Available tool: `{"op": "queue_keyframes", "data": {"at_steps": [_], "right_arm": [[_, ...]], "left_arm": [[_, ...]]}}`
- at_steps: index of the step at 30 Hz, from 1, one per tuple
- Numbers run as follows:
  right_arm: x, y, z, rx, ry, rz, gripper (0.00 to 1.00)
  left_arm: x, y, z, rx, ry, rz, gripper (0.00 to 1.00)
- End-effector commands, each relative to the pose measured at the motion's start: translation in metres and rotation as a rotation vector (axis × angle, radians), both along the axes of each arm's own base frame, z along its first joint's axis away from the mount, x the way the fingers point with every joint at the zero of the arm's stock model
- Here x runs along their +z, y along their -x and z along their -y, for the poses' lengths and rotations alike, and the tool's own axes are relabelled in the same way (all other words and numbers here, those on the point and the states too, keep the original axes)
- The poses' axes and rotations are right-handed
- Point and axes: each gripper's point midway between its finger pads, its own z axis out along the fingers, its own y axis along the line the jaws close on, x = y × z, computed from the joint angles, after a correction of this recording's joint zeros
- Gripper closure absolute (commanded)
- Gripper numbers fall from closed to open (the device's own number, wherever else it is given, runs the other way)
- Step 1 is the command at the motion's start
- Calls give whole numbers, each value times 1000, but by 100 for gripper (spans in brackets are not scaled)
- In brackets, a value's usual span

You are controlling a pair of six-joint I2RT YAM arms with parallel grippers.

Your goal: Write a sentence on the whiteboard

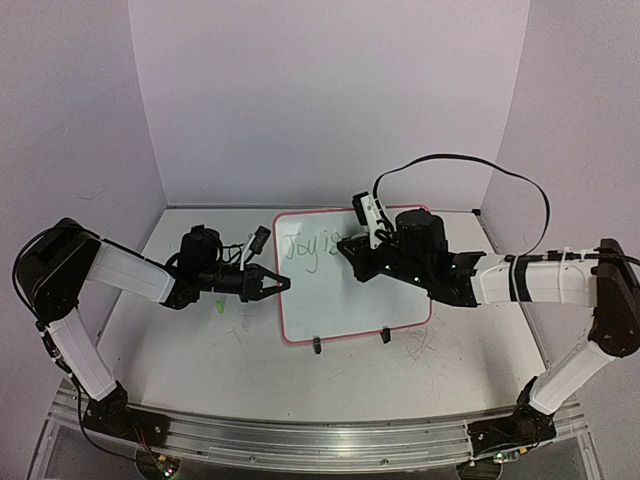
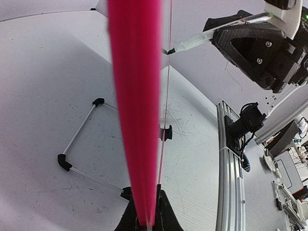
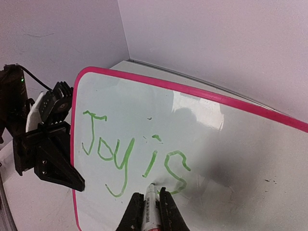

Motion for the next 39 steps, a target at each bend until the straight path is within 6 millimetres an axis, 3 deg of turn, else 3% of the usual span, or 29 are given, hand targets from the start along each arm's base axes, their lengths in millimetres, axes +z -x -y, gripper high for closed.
{"op": "queue_keyframes", "data": {"at_steps": [1, 5, 8, 15, 20, 27, 34, 39], "right_arm": [[70, 23, 25, 31, -100, 158, 100], [78, 16, 62, -96, -44, 244, 100], [82, 8, 77, -145, -39, 254, 100], [99, 1, 68, -111, -9, 286, 100], [97, -4, 65, -115, 9, 272, 100], [78, -11, 59, -106, 75, 243, 100], [67, -8, 40, -24, 54, 185, 100], [58, -7, 41, -22, 63, 175, 100]], "left_arm": [[-9, -23, -17, 148, -67, 38, 100], [-10, -25, -18, 155, -72, 35, 100], [-10, -24, -18, 158, -74, 35, 100], [-19, -25, -19, 165, -93, 17, 100], [-23, -28, -21, 181, -110, 17, 100], [-28, -32, -20, 191, -129, 9, 100], [-37, -33, -22, 218, -150, -2, 100], [-38, -32, -25, 256, -171, 15, 100]]}}
